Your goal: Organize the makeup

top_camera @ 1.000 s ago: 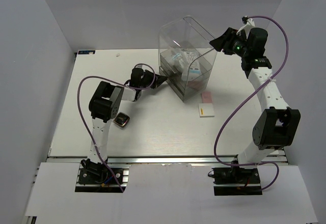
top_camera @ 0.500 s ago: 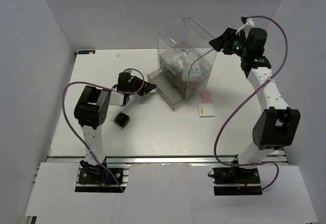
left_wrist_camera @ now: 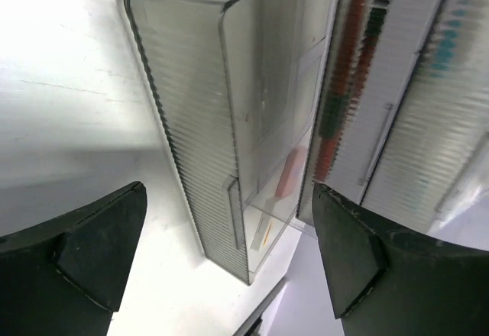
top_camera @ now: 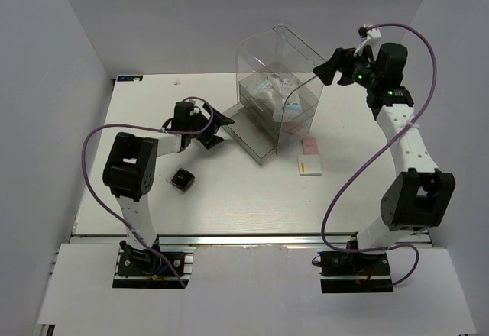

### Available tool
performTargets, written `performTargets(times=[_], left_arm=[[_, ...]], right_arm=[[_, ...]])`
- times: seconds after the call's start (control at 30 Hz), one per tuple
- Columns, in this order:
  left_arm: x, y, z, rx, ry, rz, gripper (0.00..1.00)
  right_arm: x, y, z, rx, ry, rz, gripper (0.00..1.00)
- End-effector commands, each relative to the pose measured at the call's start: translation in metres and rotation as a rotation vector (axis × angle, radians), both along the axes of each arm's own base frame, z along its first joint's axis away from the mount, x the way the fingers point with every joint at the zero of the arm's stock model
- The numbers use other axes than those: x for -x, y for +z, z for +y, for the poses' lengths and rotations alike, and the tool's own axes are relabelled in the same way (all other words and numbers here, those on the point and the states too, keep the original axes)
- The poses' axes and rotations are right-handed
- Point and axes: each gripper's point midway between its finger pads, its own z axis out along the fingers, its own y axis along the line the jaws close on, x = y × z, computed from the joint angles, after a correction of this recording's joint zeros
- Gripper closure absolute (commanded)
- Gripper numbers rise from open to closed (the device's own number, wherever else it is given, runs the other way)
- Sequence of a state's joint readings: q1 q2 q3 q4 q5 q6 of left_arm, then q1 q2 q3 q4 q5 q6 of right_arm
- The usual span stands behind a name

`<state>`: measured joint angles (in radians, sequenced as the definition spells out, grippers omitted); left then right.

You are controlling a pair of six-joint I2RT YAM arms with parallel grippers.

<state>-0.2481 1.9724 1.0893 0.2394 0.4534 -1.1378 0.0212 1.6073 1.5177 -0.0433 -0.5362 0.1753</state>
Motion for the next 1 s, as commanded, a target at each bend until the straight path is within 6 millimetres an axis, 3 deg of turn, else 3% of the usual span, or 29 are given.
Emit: performTargets(times=[0.0, 0.07, 0.1, 0.13, 0.2, 0.23, 0.3, 0.37, 0.4, 0.43, 0.53, 0.6, 0.63, 0.67, 0.7, 0.77, 0.8, 0.97], left_arm=[[-0.011, 0.051, 0.022, -0.063, 0.027, -0.114, 0.02], [-0.018, 0.072, 0.04, -0.14, 0.06, -0.181, 0.02], [-0.01, 0.067, 0.05, -0.222, 0.059, -0.127, 0.02], [-0.013, 0.075, 0.062, -0.338, 0.033, -0.182, 0.02], [-0.018, 0.112, 0.09, -0.506, 0.092, -0.235, 0.02], [-0.019, 0.123, 0.101, -0.597, 0.079, -0.279, 0.02], [-0.014, 0.151, 0.126, -0.708, 0.137, -0.319, 0.02], [-0.004, 0.168, 0.144, -0.773, 0.158, -0.346, 0.02], [0.001, 0.162, 0.148, -0.783, 0.15, -0.335, 0.02], [0.005, 0.161, 0.152, -0.787, 0.146, -0.334, 0.02], [0.023, 0.146, 0.159, -0.746, 0.141, -0.291, 0.02], [0.035, 0.143, 0.159, -0.714, 0.152, -0.278, 0.02], [0.044, 0.128, 0.161, -0.713, 0.148, -0.244, 0.02], [0.048, 0.126, 0.162, -0.708, 0.157, -0.244, 0.02], [0.055, 0.131, 0.165, -0.699, 0.187, -0.252, 0.02], [0.068, 0.119, 0.172, -0.704, 0.202, -0.218, 0.02], [0.074, 0.125, 0.174, -0.703, 0.217, -0.234, 0.02], [0.101, 0.118, 0.192, -0.748, 0.26, -0.198, 0.02]], right_arm=[[0.025, -0.001, -0.028, 0.107, -0.015, -0.028, 0.11], [0.039, 0.001, -0.044, 0.134, -0.048, -0.052, 0.11], [0.045, -0.004, -0.049, 0.196, -0.037, -0.085, 0.11], [0.06, -0.016, -0.054, 0.225, -0.035, -0.069, 0.11], [0.081, -0.024, -0.055, 0.326, 0.007, -0.108, 0.11], [0.096, -0.052, -0.053, 0.346, 0.045, -0.033, 0.11], [0.119, -0.071, -0.048, 0.386, 0.108, 0.009, 0.11], [0.146, -0.113, -0.049, 0.48, 0.146, 0.137, 0.11], [0.153, -0.125, -0.05, 0.495, 0.144, 0.169, 0.11], [0.165, -0.151, -0.052, 0.5, 0.136, 0.24, 0.11], [0.175, -0.191, -0.065, 0.524, 0.018, 0.382, 0.13], [0.178, -0.212, -0.056, 0.539, -0.023, 0.467, 0.11], [0.178, -0.219, -0.052, 0.533, -0.046, 0.493, 0.11], [0.173, -0.23, -0.055, 0.518, -0.145, 0.538, 0.11], [0.173, -0.236, -0.044, 0.521, -0.154, 0.55, 0.11], [0.171, -0.246, -0.03, 0.456, -0.18, 0.612, 0.11], [0.169, -0.247, -0.023, 0.431, -0.174, 0.615, 0.11], [0.153, -0.266, -0.011, 0.419, -0.211, 0.647, 0.11]])
